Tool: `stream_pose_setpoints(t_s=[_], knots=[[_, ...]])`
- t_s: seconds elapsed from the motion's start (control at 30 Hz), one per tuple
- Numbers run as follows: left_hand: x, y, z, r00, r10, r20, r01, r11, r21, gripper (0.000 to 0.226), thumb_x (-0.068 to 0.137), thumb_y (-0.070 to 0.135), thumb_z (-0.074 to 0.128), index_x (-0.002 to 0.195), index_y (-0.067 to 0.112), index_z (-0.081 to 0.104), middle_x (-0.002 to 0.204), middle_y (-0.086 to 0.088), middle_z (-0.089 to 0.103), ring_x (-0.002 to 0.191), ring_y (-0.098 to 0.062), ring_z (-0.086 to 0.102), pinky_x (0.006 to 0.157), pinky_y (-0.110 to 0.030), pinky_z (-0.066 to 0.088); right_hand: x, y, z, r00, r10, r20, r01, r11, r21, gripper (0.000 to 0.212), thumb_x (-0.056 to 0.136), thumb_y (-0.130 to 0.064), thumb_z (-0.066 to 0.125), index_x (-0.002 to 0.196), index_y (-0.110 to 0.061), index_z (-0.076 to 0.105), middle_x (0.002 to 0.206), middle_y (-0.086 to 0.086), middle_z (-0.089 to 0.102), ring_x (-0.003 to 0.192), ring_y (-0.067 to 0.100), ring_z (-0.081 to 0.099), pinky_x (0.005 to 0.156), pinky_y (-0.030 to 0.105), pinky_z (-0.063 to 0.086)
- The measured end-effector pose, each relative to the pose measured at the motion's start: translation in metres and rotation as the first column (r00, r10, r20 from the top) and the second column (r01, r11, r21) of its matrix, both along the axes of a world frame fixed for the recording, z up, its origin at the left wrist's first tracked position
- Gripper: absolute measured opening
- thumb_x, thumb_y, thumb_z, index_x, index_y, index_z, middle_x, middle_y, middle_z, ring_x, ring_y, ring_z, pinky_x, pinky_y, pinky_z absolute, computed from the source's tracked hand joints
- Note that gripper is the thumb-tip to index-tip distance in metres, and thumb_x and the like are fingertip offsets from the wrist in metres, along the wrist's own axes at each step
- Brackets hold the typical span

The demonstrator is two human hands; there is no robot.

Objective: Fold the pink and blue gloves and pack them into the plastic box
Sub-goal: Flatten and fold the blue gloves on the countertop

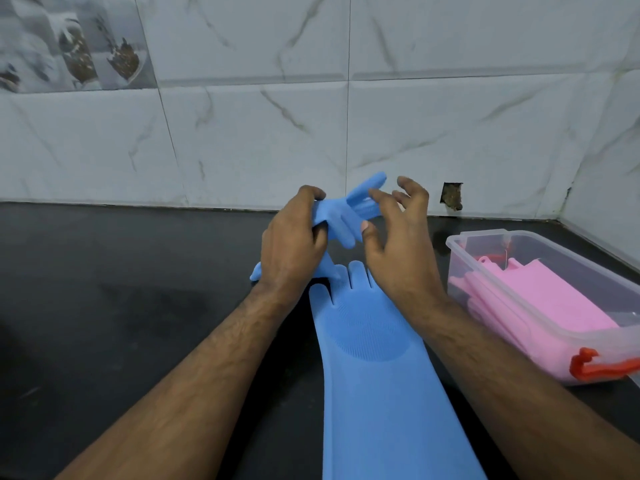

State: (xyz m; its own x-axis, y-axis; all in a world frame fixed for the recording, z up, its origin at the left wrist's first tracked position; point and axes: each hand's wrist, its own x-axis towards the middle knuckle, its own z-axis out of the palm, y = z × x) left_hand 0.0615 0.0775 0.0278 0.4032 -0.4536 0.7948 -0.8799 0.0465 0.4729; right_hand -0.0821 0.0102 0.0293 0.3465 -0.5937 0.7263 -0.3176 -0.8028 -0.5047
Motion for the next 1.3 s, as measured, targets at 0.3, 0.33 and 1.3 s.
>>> stream_pose_setpoints(t_s=[0.3,0.33,1.3], knots=[[0.012,0.002,0.003,0.989,-0.1,-0.11,0.105,0.993,0.047,0.043,0.083,0.005,0.062,0.118,0.016,0.041,0.092,0.004,0.064,0.082,-0.006,0.061,0.061,-0.015,0.047,0.006,0.022,-0.004,0.941,0.297,-0.161,-0.224,0.905,0.361,0.061,0.102,-0.061,0.027,0.108,-0.014,0.066,0.103,0.0,0.073,0.094,0.017,0.07,0.087,0.044,0.055],[0.011,0.001,0.003,0.983,-0.127,-0.136,0.136,0.989,0.059,0.042,0.083,0.006,0.065,0.115,0.019,0.04,0.093,0.003,0.066,0.083,-0.004,0.06,0.061,-0.011,0.046,0.007,0.022,-0.006,0.942,0.313,-0.123,-0.231,0.869,0.438,0.065,0.1,-0.066,0.025,0.114,-0.017,0.065,0.111,0.001,0.072,0.102,0.018,0.069,0.093,0.043,0.054],[0.014,0.014,0.013,0.662,-0.103,-0.742,0.196,0.98,0.038,0.064,0.104,0.059,0.033,0.077,0.012,0.067,0.072,-0.004,0.071,0.066,-0.02,0.067,0.046,-0.027,0.043,-0.019,-0.011,0.036,0.762,0.035,0.647,-0.631,0.262,0.73,0.051,0.092,0.011,0.055,0.136,-0.014,0.057,0.132,0.007,0.062,0.083,0.021,0.067,0.068,0.032,0.055]])
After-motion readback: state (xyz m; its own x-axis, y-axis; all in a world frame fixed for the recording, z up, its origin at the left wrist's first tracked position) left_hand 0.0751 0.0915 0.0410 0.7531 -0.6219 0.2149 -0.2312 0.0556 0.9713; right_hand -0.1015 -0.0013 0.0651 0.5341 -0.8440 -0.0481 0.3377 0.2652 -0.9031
